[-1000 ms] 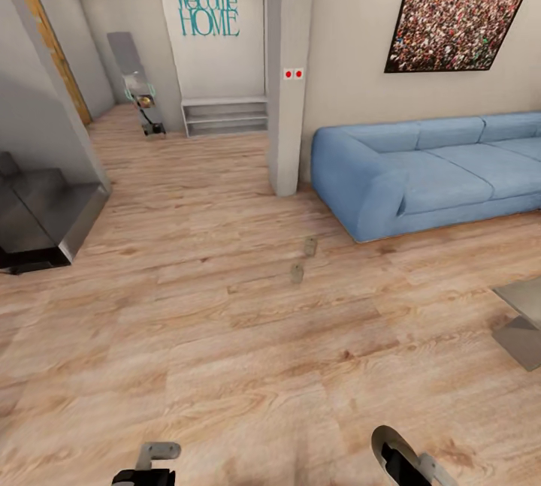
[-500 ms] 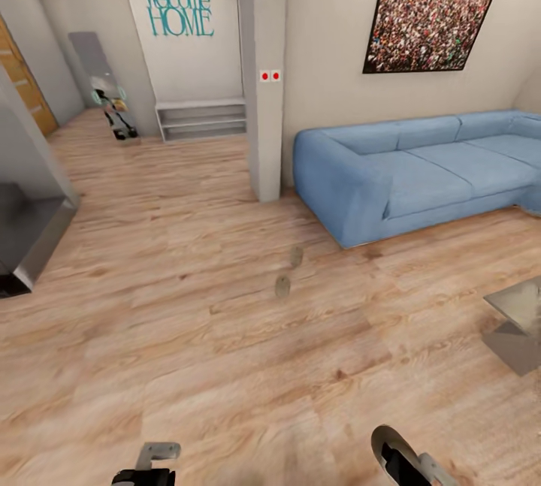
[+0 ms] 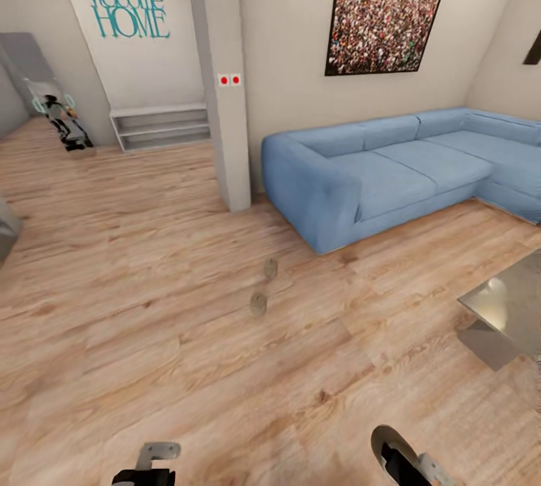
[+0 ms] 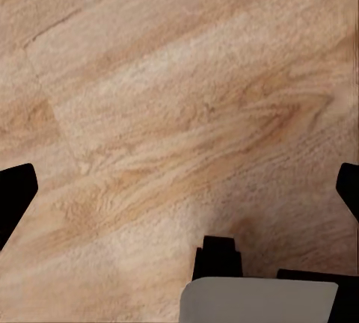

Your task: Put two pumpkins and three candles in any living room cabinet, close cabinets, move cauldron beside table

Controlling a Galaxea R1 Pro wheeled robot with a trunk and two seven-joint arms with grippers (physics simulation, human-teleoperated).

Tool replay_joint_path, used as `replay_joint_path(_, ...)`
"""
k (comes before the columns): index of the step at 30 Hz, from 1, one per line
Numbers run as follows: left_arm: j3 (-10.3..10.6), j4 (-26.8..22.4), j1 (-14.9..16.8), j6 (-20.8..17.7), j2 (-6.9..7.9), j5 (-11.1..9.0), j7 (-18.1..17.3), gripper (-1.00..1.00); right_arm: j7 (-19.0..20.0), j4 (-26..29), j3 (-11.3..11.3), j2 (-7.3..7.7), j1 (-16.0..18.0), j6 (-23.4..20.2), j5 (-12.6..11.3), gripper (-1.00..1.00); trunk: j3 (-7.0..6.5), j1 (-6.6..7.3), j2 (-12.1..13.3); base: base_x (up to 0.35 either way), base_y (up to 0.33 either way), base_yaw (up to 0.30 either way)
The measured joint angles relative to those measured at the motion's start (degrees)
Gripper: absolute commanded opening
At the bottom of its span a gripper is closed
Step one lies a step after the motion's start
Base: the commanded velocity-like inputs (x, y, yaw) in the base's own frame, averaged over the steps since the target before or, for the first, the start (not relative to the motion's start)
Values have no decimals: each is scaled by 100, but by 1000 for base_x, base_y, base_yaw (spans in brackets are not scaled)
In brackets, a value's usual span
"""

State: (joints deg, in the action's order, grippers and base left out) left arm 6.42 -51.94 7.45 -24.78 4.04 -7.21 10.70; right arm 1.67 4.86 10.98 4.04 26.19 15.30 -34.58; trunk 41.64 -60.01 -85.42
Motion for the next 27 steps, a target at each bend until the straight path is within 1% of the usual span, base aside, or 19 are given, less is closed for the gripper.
replay_joint_path(2,0,0,0,-1,0,0,0,100,0,2,1,0,0,0,0,-100,-4,0,0,327,8,-219)
replay_joint_path(5,0,0,-1,-1,0,-2,-6,100,-4,3,-7,-2,0,0,1,-100,-10,0,0,302,157,-247)
replay_joint_path(8,-3,0,0,-1,0,-6,-3,100,-1,3,-6,-2,0,0,0,-100,-14,0,0,281,196,-113)
replay_joint_path(17,-2,0,0,5,1,-1,0,100,0,3,-8,0,0,1,6,-100,-16,0,0,279,188,-12)
replay_joint_path(27,0,0,0,8,7,0,-1,100,-6,5,-25,-7,0,9,8,-100,-16,0,0,317,23,0)
